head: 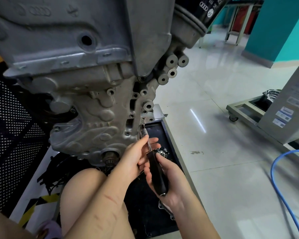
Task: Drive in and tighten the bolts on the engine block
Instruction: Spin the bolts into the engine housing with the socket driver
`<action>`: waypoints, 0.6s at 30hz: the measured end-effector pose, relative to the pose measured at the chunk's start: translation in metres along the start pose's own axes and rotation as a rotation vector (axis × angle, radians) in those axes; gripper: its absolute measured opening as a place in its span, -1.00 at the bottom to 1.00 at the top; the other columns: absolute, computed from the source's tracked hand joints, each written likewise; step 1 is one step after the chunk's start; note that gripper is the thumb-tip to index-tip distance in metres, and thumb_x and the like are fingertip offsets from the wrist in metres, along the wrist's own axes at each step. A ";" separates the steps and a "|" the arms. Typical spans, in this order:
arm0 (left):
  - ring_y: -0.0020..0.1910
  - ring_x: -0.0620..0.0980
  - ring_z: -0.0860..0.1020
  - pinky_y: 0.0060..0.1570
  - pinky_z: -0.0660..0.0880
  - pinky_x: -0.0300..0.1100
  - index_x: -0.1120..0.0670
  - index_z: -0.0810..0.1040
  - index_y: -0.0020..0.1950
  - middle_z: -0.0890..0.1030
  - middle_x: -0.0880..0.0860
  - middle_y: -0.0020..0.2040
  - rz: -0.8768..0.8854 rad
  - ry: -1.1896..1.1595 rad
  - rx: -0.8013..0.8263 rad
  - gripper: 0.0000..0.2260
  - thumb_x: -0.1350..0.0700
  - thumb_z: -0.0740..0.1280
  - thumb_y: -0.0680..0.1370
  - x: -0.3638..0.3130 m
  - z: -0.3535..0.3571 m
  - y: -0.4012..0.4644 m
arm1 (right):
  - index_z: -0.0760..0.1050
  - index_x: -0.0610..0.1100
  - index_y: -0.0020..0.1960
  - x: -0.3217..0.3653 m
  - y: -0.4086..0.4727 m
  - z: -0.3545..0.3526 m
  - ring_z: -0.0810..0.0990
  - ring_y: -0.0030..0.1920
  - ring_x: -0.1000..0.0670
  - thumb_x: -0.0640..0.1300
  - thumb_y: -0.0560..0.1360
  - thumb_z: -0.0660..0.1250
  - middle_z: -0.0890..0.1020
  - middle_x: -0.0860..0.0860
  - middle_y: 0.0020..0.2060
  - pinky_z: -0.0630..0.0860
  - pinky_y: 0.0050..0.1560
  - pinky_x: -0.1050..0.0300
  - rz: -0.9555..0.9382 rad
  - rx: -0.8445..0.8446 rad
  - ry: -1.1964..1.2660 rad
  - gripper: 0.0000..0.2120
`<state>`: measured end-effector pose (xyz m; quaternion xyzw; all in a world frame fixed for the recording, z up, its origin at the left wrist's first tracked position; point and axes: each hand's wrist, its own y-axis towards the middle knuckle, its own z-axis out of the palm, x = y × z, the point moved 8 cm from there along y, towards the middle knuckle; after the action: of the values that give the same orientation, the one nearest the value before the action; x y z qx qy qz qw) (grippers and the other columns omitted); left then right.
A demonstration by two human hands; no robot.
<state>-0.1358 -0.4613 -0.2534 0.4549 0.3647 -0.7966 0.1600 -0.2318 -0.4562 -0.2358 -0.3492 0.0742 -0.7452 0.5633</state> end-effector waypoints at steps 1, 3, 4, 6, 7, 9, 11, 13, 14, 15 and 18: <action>-0.76 -0.21 0.17 -0.76 0.10 -0.44 0.12 0.58 -0.17 0.63 -0.04 -0.42 0.005 0.003 -0.009 -0.74 0.03 0.19 0.58 0.000 0.000 0.000 | 0.59 -0.33 -0.31 0.001 -0.001 0.000 0.51 -0.54 0.03 -0.13 0.58 0.16 0.53 -0.12 -0.46 0.49 -0.55 0.29 -0.005 -0.003 0.009 -0.59; -0.73 -0.21 0.20 -0.73 0.12 -0.42 0.12 0.56 -0.19 0.59 -0.07 -0.47 0.023 0.026 -0.051 -0.76 0.03 0.21 0.57 0.000 -0.003 0.002 | 0.51 -0.29 -0.13 0.002 -0.004 -0.002 0.52 -0.48 0.03 -0.15 0.54 0.24 0.55 -0.11 -0.42 0.52 -0.48 0.25 -0.055 -0.019 -0.131 -0.79; -0.68 -0.19 0.23 -0.70 0.15 -0.39 0.12 0.55 -0.21 0.58 -0.07 -0.49 0.031 0.038 -0.078 -0.76 0.03 0.23 0.56 -0.001 -0.005 0.003 | 0.47 -0.25 -0.10 0.003 -0.007 -0.004 0.53 -0.45 0.03 -0.18 0.51 0.30 0.57 -0.09 -0.40 0.53 -0.45 0.22 -0.092 -0.035 -0.230 -0.88; -0.62 -0.16 0.27 -0.62 0.19 -0.35 0.12 0.55 -0.21 0.58 -0.08 -0.50 0.051 0.046 -0.113 -0.77 0.03 0.24 0.55 -0.001 -0.007 0.004 | 0.46 -0.20 -0.11 0.005 -0.012 -0.009 0.55 -0.43 0.06 -0.25 0.41 0.41 0.59 -0.01 -0.40 0.55 -0.38 0.19 -0.177 -0.070 -0.424 -0.87; -0.66 -0.17 0.25 -0.67 0.17 -0.36 0.12 0.55 -0.21 0.58 -0.08 -0.50 0.064 0.046 -0.116 -0.77 0.04 0.24 0.56 -0.001 -0.007 0.003 | 0.50 -0.17 -0.11 0.007 -0.013 -0.011 0.55 -0.43 0.10 -0.29 0.38 0.43 0.59 0.03 -0.42 0.56 -0.35 0.21 -0.226 -0.092 -0.508 -0.85; -0.75 -0.21 0.19 -0.73 0.09 -0.43 0.13 0.54 -0.21 0.59 -0.08 -0.50 0.088 0.043 -0.127 -0.77 0.05 0.23 0.56 0.000 -0.005 0.000 | 0.55 -0.16 -0.12 0.013 -0.016 -0.013 0.53 -0.43 0.13 -0.36 0.37 0.41 0.58 0.02 -0.40 0.53 -0.34 0.26 -0.313 -0.135 -0.615 -0.84; -0.76 -0.21 0.18 -0.73 0.07 -0.44 0.12 0.55 -0.23 0.59 -0.07 -0.50 0.099 0.035 -0.153 -0.78 0.04 0.27 0.54 -0.001 -0.006 -0.002 | 0.58 -0.13 -0.17 0.018 -0.019 -0.012 0.52 -0.43 0.09 -0.37 0.39 0.39 0.58 -0.01 -0.41 0.50 -0.34 0.25 -0.370 -0.170 -0.600 -0.85; -0.74 -0.21 0.18 -0.72 0.08 -0.44 0.11 0.57 -0.24 0.61 -0.05 -0.46 0.081 0.029 -0.158 -0.76 0.00 0.28 0.53 -0.003 -0.008 -0.003 | 0.53 -0.15 -0.10 0.019 -0.020 -0.012 0.55 -0.44 0.05 -0.31 0.46 0.34 0.61 -0.04 -0.43 0.52 -0.36 0.24 -0.377 -0.183 -0.497 -0.91; -0.74 -0.20 0.18 -0.72 0.08 -0.45 0.11 0.58 -0.23 0.63 -0.04 -0.44 0.059 0.021 -0.134 -0.74 -0.01 0.26 0.54 -0.004 -0.008 -0.003 | 0.48 -0.21 -0.04 0.018 -0.019 -0.011 0.57 -0.45 0.04 -0.27 0.50 0.30 0.63 -0.06 -0.42 0.52 -0.37 0.23 -0.355 -0.181 -0.447 -0.96; -0.74 -0.20 0.18 -0.72 0.08 -0.45 0.12 0.59 -0.20 0.64 -0.04 -0.41 0.030 0.006 -0.097 -0.72 -0.02 0.23 0.56 -0.003 -0.007 -0.003 | 0.43 -0.25 0.00 0.016 -0.019 -0.009 0.57 -0.47 0.02 -0.24 0.54 0.25 0.63 -0.08 -0.41 0.52 -0.40 0.22 -0.318 -0.171 -0.410 -0.92; -0.74 -0.20 0.18 -0.73 0.09 -0.49 0.12 0.59 -0.12 0.65 -0.05 -0.37 -0.036 -0.039 -0.009 -0.74 0.02 0.19 0.57 0.002 -0.004 -0.006 | 0.39 -0.25 0.02 0.009 -0.015 -0.006 0.51 -0.52 0.03 -0.16 0.62 0.10 0.61 -0.09 -0.43 0.43 -0.49 0.25 -0.218 -0.129 -0.373 -0.83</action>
<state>-0.1377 -0.4545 -0.2539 0.4320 0.3729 -0.8064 0.1548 -0.2482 -0.4606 -0.2283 -0.5222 -0.0220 -0.7177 0.4601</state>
